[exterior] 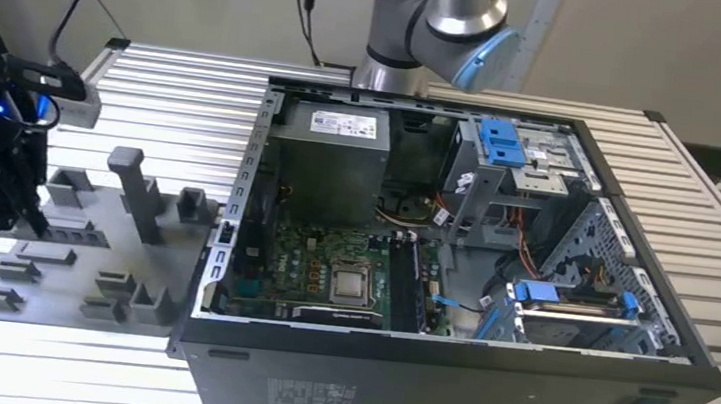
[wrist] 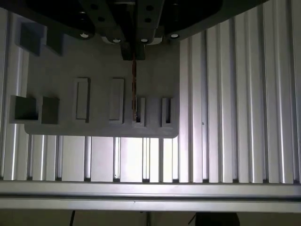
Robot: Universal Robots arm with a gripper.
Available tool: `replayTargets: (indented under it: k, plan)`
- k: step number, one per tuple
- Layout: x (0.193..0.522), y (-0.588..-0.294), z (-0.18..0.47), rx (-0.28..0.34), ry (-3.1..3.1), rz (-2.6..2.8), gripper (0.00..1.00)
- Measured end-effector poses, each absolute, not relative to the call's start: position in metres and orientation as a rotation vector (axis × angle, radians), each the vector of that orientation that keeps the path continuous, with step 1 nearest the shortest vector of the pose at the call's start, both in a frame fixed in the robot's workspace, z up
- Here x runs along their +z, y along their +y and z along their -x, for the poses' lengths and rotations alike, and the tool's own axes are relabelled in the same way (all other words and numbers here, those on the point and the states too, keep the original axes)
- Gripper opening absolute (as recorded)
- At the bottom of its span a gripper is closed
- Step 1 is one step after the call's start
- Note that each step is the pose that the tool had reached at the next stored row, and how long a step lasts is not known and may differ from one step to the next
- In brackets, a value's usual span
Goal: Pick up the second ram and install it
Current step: 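Pick up the second ram and move it above second insertion slot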
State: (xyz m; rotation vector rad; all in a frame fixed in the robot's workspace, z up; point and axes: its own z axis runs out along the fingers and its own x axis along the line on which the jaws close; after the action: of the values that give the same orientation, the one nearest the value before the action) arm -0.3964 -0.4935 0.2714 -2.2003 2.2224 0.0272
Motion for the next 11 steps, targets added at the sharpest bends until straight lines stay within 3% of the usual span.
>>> replayTargets:
  k: [11]
  plan:
    - [0.287,-0.494,0.396,0.027,2.222,2.2,0.14]
